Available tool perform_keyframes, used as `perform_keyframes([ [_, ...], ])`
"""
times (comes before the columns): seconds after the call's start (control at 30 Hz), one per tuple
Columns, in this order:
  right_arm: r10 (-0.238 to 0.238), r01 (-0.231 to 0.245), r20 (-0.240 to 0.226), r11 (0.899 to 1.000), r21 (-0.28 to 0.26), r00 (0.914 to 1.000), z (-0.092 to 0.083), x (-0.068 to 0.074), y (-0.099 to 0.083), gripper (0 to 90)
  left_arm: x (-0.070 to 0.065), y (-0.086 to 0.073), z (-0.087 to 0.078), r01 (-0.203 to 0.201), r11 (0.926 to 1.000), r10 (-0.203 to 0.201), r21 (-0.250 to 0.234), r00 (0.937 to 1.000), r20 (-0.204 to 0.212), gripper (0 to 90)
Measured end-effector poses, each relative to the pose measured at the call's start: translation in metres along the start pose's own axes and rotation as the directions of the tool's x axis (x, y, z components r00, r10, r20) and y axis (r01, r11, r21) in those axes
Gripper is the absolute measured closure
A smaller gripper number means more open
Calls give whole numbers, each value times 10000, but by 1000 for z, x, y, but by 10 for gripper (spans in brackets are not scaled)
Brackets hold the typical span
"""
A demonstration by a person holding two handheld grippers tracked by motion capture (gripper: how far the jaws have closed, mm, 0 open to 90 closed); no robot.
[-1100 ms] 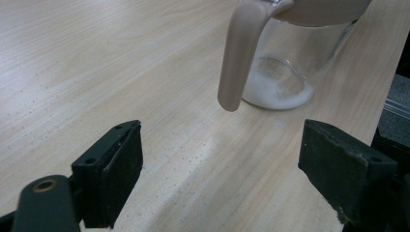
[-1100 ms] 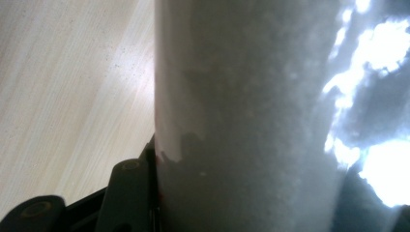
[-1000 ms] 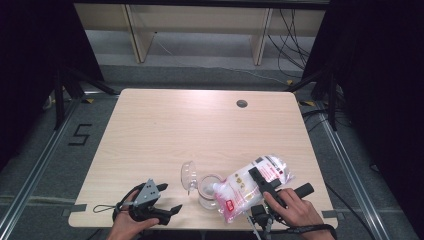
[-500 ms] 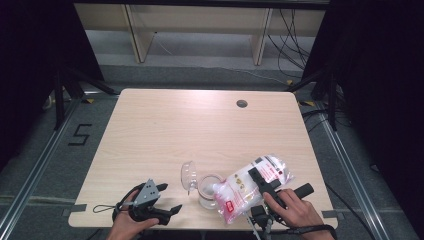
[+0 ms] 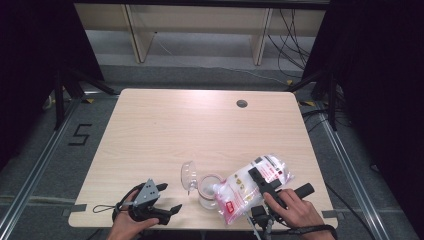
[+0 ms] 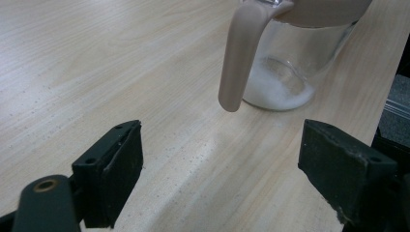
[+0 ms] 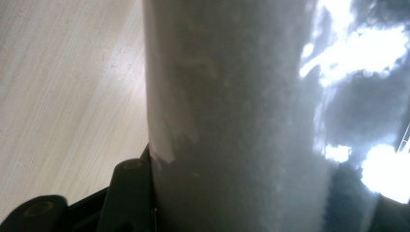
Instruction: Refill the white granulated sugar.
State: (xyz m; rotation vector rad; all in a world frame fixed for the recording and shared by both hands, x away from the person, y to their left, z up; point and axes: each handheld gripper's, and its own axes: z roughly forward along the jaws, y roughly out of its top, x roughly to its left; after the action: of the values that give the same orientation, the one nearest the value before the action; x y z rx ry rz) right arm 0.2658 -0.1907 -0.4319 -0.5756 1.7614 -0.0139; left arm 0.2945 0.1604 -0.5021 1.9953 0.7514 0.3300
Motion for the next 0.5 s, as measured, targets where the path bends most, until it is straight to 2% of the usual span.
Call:
perform_keyframes([
  [0.1,33,-33,-52,10000,-5,10000,0,0,0,519,-1,0,0,53,10000,-53,2,10000,-44,158],
  [0.17,-71,72,66,9999,-135,10000,1,0,-1,520,0,0,0,-85,9999,86,116,9999,-51,158],
  [0.2,84,-84,70,10000,-53,9999,0,1,-1,520,0,0,-1,-98,9999,99,135,9999,-90,158],
  [0.33,73,-73,-35,10000,14,10000,0,0,-1,521,-1,0,0,-12,10000,12,12,10000,-2,159],
  [0.37,87,-87,-43,10000,3,10000,0,0,-1,521,0,1,-1,-114,9999,114,65,9999,-44,160],
  [0.5,175,-175,42,9998,-67,9998,1,1,-2,522,-1,0,0,-50,10000,50,52,10000,17,164],
])
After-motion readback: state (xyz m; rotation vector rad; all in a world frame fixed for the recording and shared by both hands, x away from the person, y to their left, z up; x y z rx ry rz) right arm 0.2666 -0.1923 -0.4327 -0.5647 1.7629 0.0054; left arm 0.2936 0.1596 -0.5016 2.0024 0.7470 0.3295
